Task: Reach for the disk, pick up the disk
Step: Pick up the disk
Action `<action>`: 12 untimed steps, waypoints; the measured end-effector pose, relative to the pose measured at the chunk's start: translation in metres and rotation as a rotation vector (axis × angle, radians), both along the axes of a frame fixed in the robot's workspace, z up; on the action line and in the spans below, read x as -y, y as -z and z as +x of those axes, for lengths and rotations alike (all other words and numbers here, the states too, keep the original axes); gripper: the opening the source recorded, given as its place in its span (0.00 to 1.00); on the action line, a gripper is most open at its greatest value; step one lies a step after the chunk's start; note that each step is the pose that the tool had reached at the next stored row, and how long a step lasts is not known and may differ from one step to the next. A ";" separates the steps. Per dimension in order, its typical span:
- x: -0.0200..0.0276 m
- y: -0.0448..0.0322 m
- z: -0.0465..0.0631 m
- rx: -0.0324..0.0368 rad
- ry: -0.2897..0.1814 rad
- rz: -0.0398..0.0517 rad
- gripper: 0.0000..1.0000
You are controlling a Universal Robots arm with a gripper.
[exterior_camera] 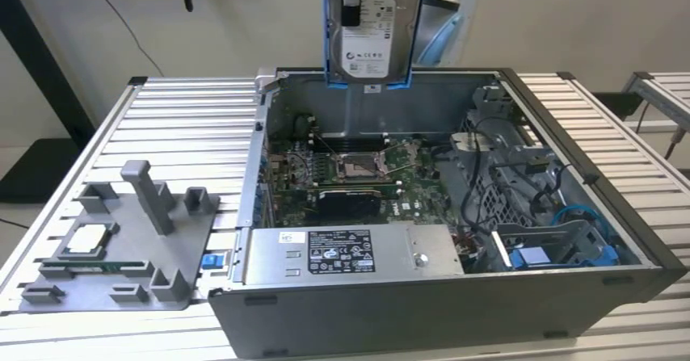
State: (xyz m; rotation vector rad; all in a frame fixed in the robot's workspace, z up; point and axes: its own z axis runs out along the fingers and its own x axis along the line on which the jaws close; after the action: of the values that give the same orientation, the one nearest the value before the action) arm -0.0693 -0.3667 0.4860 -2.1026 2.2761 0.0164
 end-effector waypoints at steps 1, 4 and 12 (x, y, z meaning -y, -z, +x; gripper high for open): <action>0.0000 0.0000 0.004 -0.0001 0.000 0.0000 0.00; 0.0000 0.0000 0.016 0.0000 0.000 0.0000 0.00; 0.0000 0.0000 0.048 -0.0001 0.000 -0.0001 0.00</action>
State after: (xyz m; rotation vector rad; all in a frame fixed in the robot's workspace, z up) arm -0.0215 -0.3667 0.4861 -2.1025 2.2763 0.0164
